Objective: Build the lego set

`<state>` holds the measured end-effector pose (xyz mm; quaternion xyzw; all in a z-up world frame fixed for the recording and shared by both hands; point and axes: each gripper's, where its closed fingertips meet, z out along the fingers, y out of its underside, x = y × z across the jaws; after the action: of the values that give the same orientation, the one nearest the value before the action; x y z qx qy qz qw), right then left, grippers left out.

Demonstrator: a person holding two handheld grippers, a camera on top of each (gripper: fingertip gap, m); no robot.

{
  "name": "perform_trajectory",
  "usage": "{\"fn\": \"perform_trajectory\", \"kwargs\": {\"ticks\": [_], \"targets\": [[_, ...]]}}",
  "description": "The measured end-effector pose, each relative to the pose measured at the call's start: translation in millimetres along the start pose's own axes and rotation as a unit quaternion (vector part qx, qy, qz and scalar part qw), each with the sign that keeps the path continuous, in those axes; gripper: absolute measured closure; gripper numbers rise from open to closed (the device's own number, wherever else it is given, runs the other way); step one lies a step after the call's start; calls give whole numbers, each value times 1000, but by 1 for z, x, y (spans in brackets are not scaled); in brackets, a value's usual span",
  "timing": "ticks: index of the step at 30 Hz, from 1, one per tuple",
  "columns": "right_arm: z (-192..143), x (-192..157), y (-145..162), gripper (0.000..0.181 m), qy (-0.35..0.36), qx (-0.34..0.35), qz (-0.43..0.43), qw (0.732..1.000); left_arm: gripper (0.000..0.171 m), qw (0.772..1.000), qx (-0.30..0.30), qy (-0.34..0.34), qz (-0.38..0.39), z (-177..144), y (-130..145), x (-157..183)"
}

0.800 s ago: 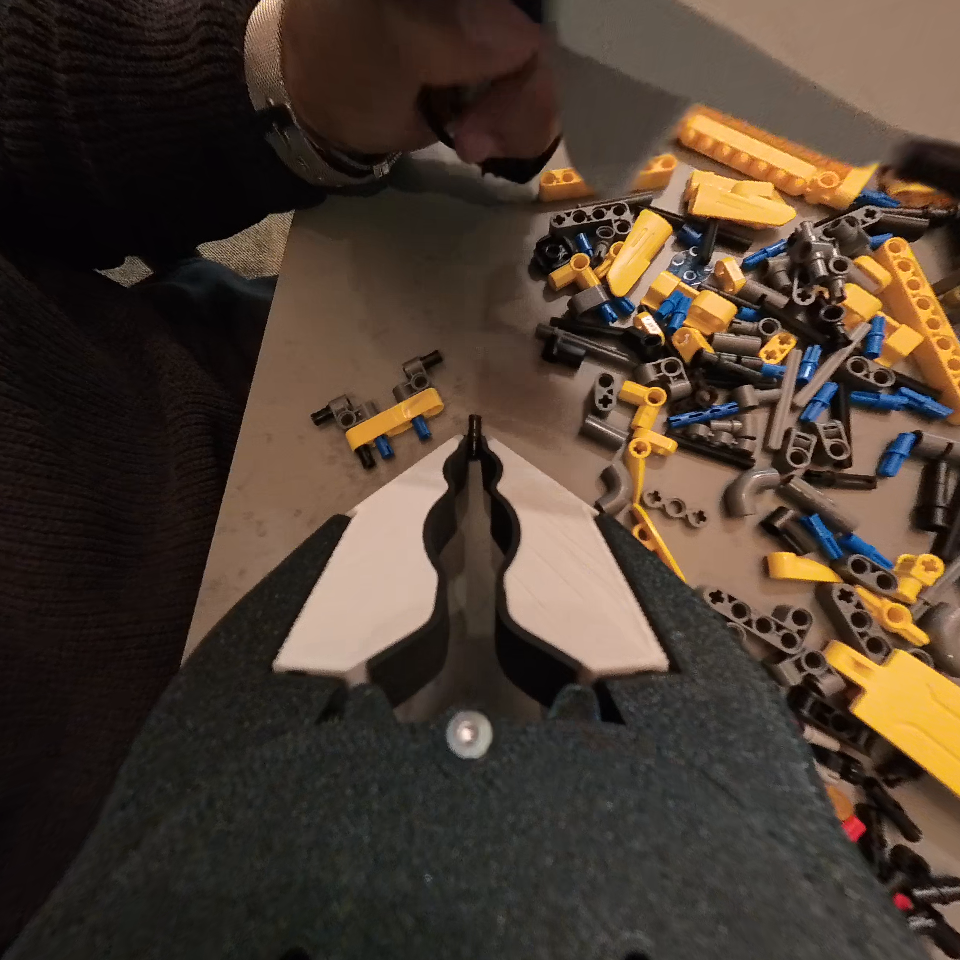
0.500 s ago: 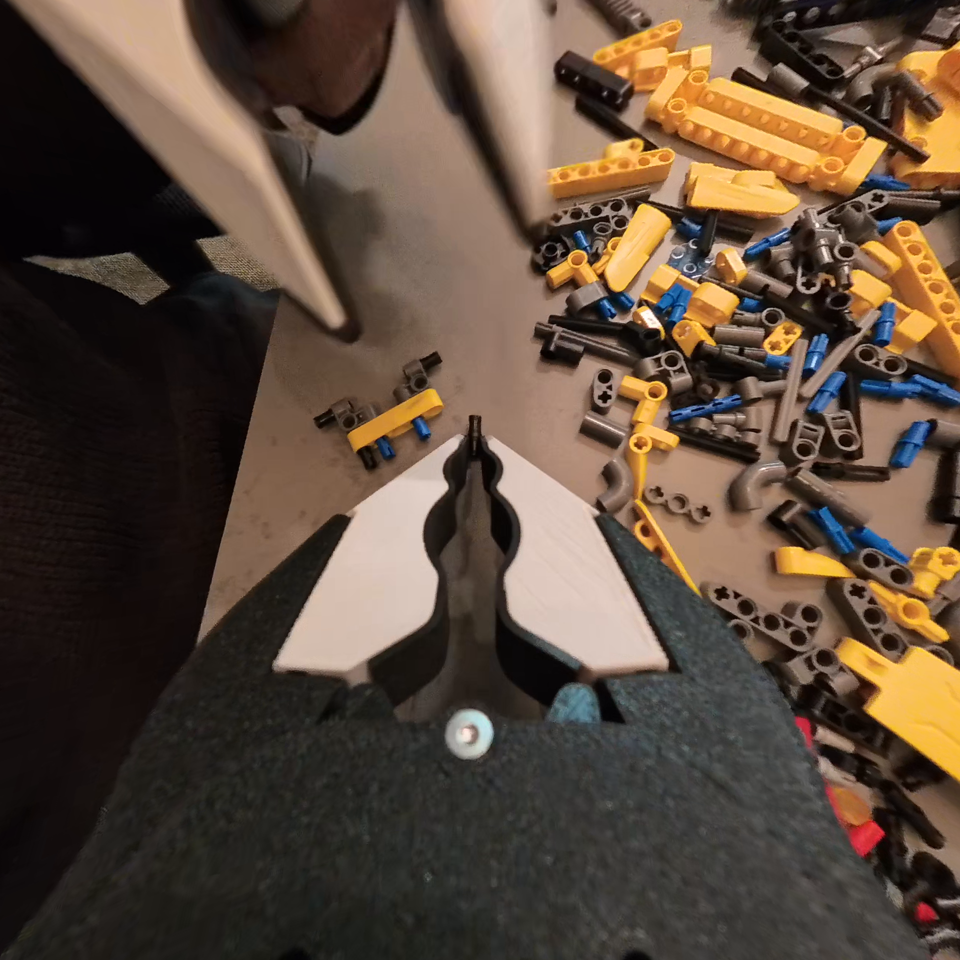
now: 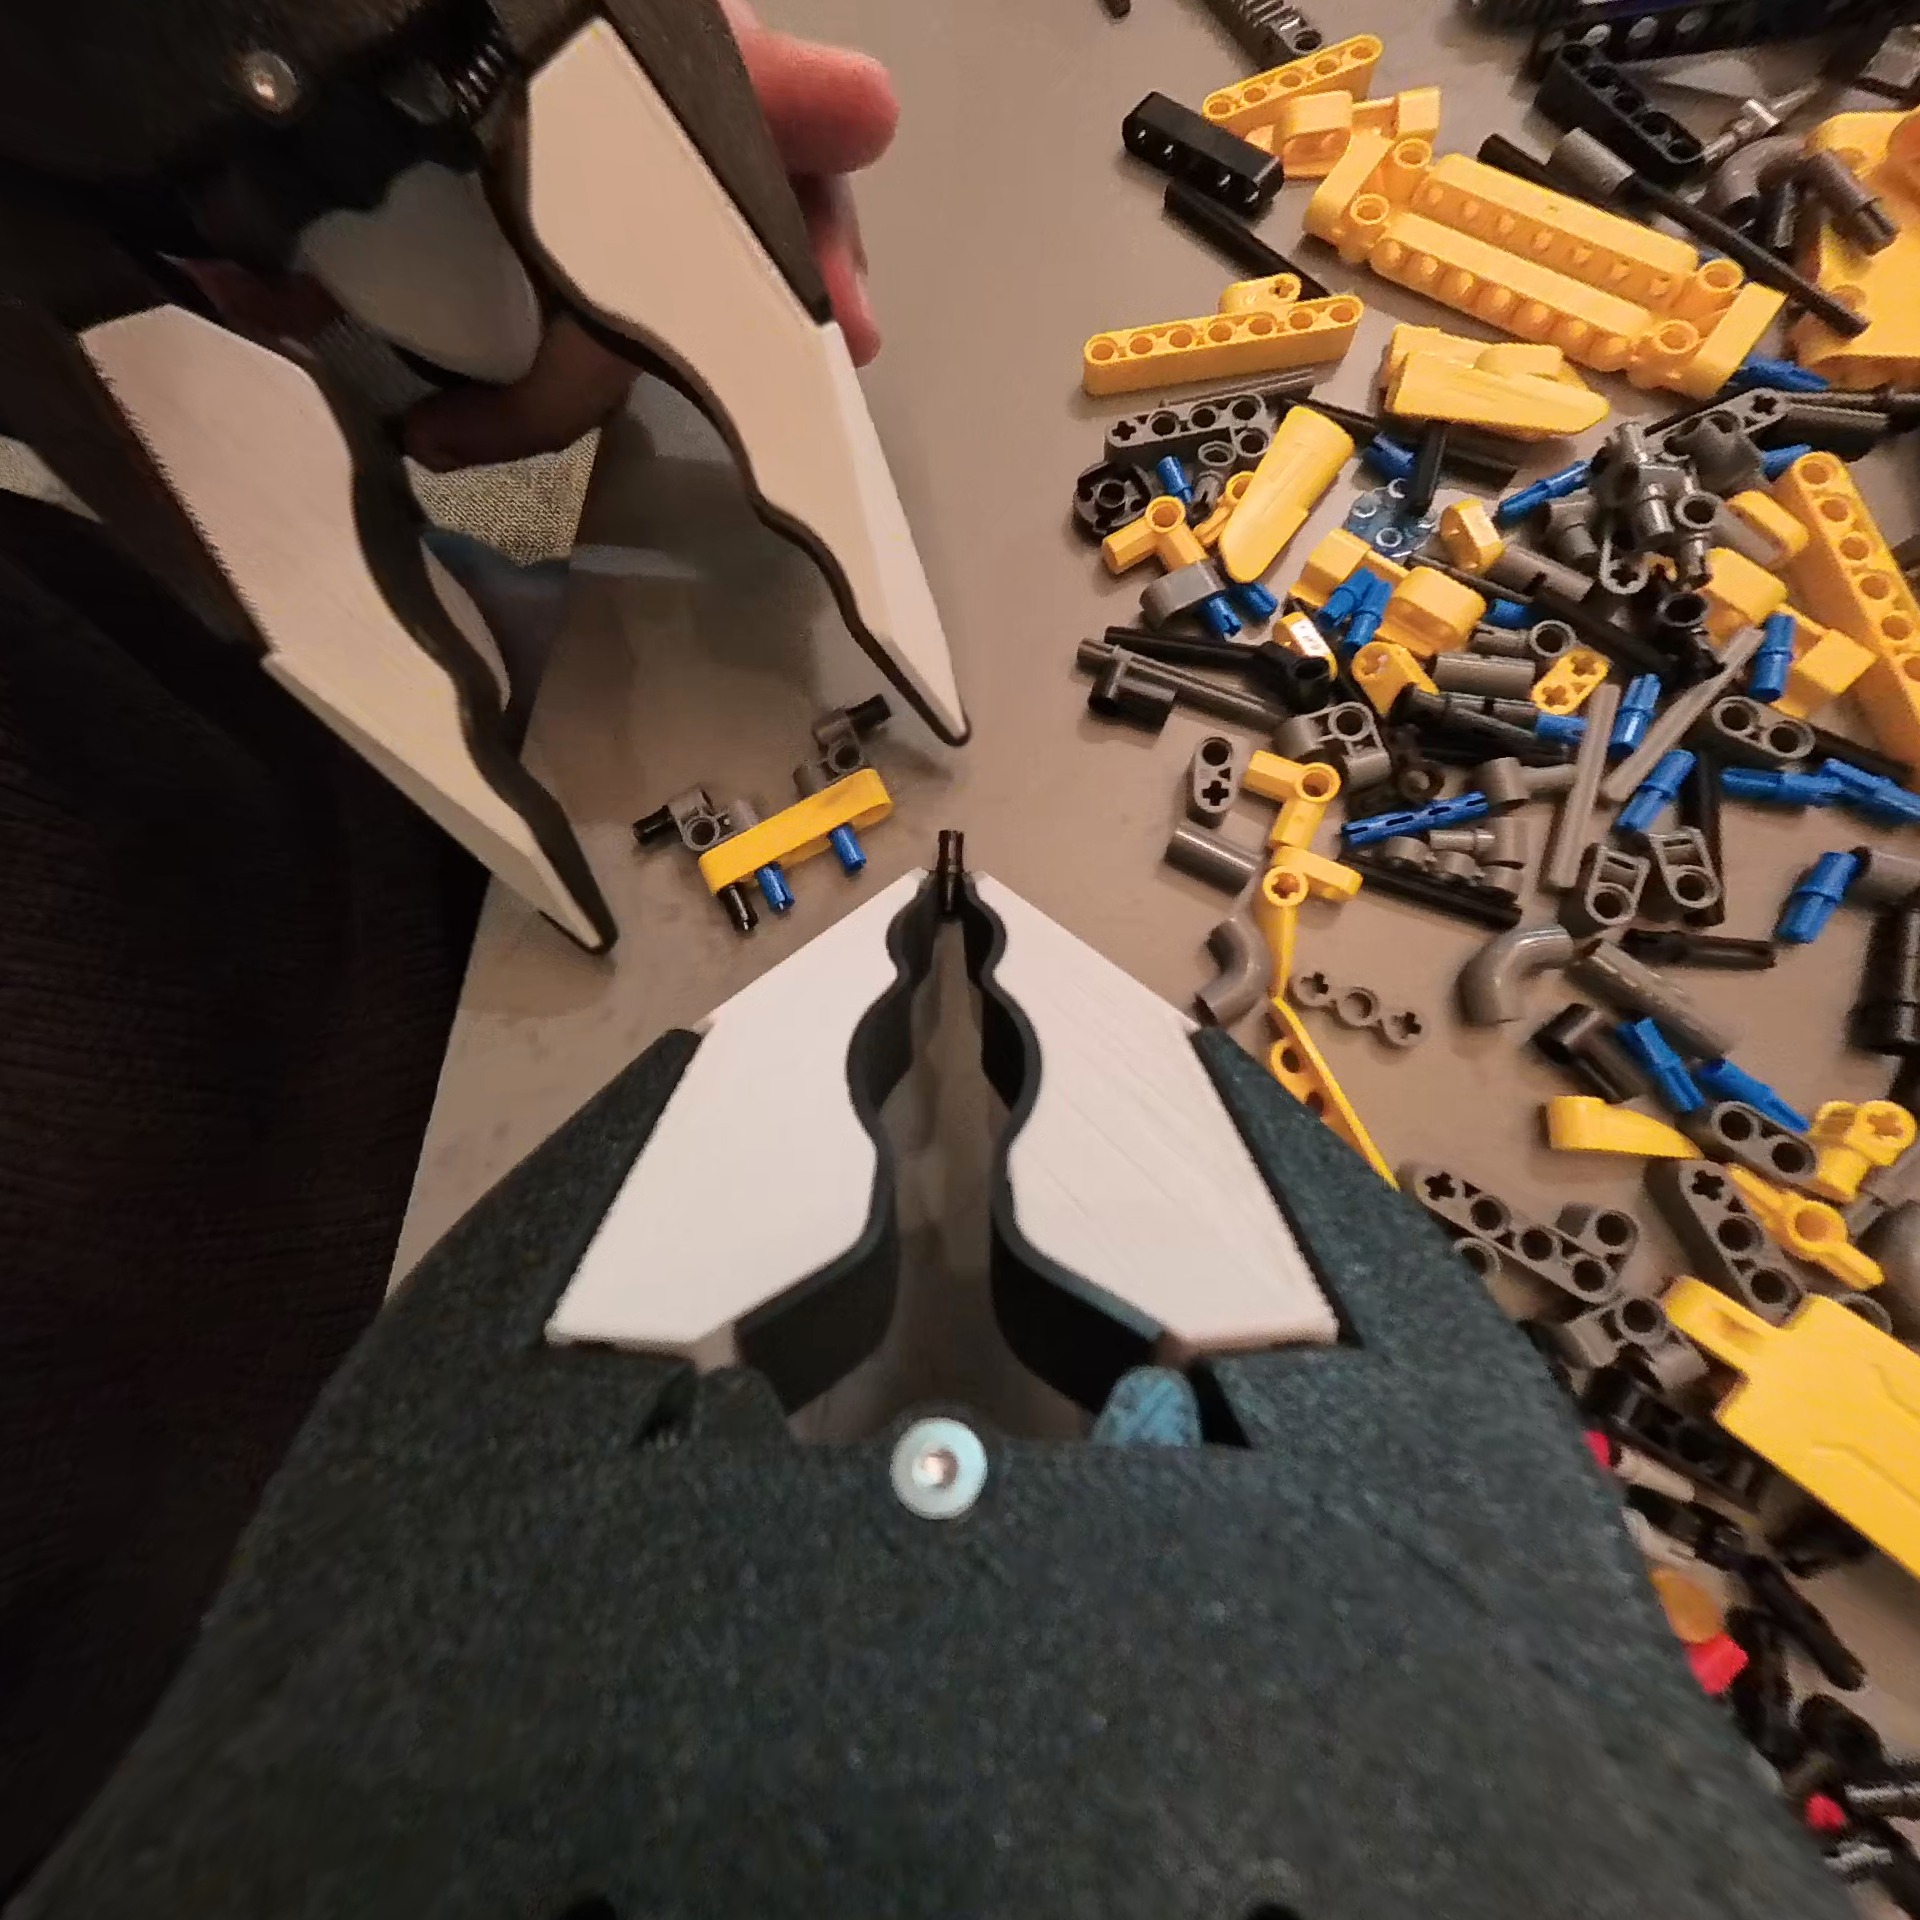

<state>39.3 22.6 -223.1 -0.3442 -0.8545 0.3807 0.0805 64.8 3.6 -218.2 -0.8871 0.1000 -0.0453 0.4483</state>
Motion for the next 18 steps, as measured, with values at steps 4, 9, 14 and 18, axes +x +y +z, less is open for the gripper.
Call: {"fn": "perform_trajectory", "kwargs": {"ticks": [4, 9, 14, 18], "targets": [[0, 0, 0, 176, 3, -3, -4, 1000, 99, 1000, -27, 13, 4, 0, 8, -1], [-2, -7, 4, 176, -5, -17, -32, 999, 113, 999, -34, 27, 12, -1, 9, -1], [-4, -14, 8, 176, -13, -32, -58, 998, 131, 998, -34, 42, 22, -2, 9, 2], [-6, -20, 10, 177, -21, -37, -78, 996, 131, 997, -40, 53, 30, -3, 9, 4]]}}
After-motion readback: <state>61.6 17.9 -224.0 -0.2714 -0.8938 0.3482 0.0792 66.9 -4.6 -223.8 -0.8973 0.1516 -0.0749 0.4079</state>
